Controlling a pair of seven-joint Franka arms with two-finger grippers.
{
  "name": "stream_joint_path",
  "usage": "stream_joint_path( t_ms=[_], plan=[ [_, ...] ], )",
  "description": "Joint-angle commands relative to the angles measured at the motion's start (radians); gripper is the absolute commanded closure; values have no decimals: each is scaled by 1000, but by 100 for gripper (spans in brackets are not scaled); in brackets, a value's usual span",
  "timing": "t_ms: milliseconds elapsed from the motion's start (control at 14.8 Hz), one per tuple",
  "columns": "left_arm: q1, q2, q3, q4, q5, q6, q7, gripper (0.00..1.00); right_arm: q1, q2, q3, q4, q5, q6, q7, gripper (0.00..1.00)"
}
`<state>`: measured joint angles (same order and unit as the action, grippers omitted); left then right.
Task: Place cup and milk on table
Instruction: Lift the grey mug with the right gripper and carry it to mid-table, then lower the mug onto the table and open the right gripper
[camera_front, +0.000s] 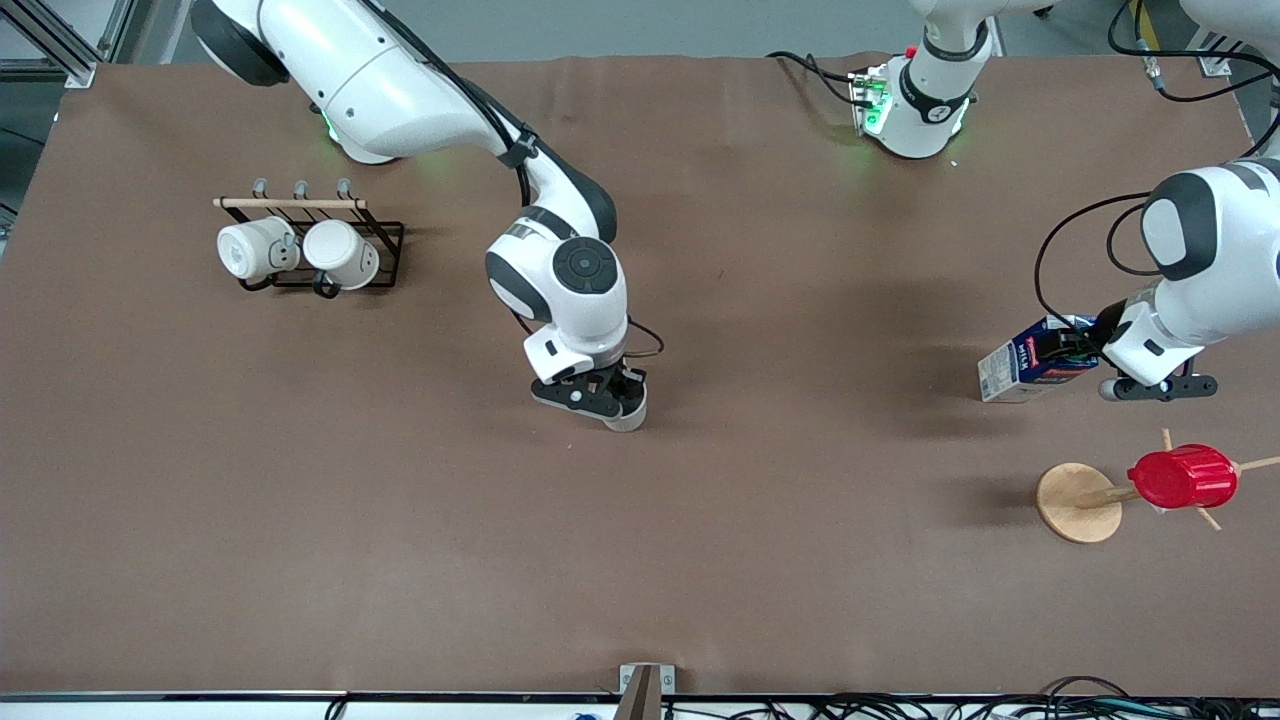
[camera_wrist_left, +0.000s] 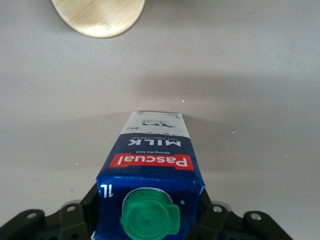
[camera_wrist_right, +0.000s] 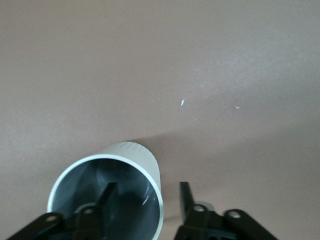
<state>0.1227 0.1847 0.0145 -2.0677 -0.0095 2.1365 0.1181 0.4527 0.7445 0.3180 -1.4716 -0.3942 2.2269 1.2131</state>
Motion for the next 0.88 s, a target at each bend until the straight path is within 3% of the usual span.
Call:
stream_joint_path(
  t_ms=[0,339,475,610,678,814],
  plan=[
    [2,-11,-2,1,20,5,17,24,-23,-55,7,7,-25,-54,16,0],
    [-8,-22,-8,3,20,5,15,25,-187,-247,30,4,-15,-255,-81,0],
    [-6,-22,-15,3,20,5,15,26,-296,-332,38,-3,6,-291,-234,0],
    [-5,-22,-15,1,20,5,15,29,-400,-402,32,0,96,-346,-424,0],
    [-5,-22,-15,1,20,5,15,30,-434,-440,15,0,147,-380,-546,0],
    [-6,-22,-15,3,20,5,15,31,-444,-520,-124,0,239,-456,-752,0]
  ],
)
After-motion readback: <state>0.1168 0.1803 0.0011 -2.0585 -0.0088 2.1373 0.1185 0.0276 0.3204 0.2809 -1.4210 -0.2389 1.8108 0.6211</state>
